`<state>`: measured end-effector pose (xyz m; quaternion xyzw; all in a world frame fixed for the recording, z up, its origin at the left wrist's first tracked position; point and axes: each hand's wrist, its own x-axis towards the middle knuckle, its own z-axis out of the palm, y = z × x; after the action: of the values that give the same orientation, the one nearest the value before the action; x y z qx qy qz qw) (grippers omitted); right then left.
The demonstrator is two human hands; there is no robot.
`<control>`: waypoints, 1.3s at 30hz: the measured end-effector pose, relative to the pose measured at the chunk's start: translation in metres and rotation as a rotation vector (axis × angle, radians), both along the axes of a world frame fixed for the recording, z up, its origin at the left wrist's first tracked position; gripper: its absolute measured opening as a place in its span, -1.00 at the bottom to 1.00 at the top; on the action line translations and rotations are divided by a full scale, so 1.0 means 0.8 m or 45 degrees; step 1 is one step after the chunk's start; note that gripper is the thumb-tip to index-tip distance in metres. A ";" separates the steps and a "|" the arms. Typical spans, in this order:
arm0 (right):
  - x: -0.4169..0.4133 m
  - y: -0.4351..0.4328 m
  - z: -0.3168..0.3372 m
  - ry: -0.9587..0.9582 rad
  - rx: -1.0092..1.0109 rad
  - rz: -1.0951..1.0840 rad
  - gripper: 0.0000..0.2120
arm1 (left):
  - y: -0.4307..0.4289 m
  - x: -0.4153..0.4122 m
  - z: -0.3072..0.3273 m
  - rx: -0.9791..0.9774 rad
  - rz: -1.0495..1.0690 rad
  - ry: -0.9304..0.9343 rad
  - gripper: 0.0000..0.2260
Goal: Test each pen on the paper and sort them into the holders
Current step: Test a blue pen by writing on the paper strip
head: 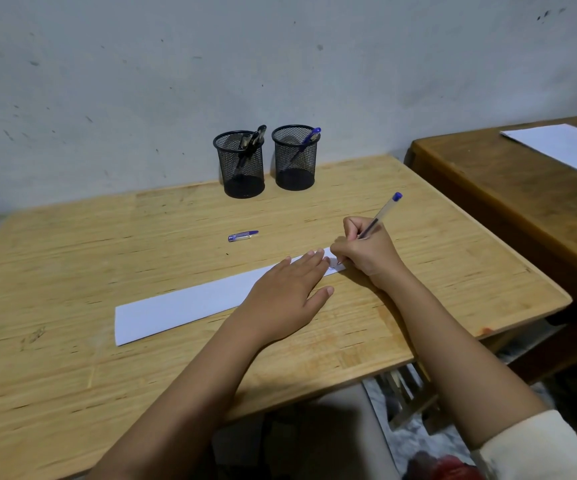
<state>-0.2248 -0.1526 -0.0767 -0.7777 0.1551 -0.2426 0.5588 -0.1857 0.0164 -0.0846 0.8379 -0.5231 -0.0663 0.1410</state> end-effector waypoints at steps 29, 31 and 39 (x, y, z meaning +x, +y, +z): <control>-0.003 -0.002 0.001 -0.009 0.040 0.032 -0.65 | 0.000 0.000 -0.001 -0.006 0.011 0.008 -0.52; -0.004 -0.003 0.000 -0.016 0.047 0.019 -0.63 | 0.000 -0.001 -0.001 -0.007 0.015 0.011 -0.52; -0.003 -0.003 0.001 -0.005 0.007 -0.014 -0.59 | 0.000 0.000 -0.001 -0.016 0.007 0.003 -0.52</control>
<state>-0.2275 -0.1554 -0.0760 -0.7749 0.1589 -0.2468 0.5598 -0.1856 0.0161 -0.0856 0.8384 -0.5211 -0.0637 0.1469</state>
